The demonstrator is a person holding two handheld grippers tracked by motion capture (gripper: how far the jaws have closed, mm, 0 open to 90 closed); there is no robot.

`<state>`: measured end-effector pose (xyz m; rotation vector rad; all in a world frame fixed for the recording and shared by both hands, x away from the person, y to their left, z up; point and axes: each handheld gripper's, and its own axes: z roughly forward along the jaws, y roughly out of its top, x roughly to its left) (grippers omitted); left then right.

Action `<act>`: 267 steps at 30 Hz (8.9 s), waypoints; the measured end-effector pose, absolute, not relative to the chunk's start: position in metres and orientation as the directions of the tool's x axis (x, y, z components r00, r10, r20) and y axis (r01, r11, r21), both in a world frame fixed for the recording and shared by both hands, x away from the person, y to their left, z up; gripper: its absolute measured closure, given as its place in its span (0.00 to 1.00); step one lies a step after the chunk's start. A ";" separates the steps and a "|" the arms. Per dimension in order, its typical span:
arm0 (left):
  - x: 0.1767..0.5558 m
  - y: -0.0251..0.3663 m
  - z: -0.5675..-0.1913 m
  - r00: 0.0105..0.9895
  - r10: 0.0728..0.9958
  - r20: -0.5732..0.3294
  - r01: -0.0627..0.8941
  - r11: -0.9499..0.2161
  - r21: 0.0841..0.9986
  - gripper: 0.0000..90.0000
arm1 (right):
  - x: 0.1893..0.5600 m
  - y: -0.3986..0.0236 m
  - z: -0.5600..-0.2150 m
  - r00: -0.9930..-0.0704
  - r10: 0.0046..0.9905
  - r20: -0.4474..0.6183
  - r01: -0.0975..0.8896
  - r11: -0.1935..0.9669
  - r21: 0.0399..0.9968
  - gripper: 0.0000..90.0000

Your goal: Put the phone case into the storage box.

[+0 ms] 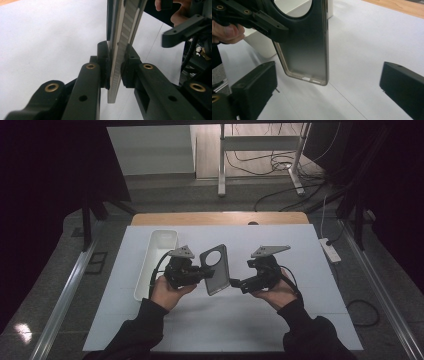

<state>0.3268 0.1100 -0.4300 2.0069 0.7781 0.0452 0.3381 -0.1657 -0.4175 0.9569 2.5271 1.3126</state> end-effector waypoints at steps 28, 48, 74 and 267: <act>0.319 0.099 -0.425 0.899 0.351 -0.262 0.403 -0.429 0.808 0.88 | 0.335 -0.157 -0.421 -0.869 0.460 0.179 0.412 0.476 0.777 0.49; 0.325 0.115 -0.418 0.826 0.521 -0.214 0.428 -0.333 0.840 0.36 | 0.321 -0.155 -0.409 -0.883 0.466 0.056 0.307 0.483 0.820 0.90; 0.319 0.111 -0.424 0.760 0.641 -0.106 0.424 -0.366 0.828 0.29 | 0.317 -0.152 -0.411 -0.761 0.646 0.060 0.405 0.401 0.822 0.90; 0.434 0.259 -0.388 0.251 0.956 -0.154 0.648 -0.048 0.760 0.99 | 0.252 -0.309 -0.457 -0.552 0.827 0.108 0.592 0.298 0.749 0.00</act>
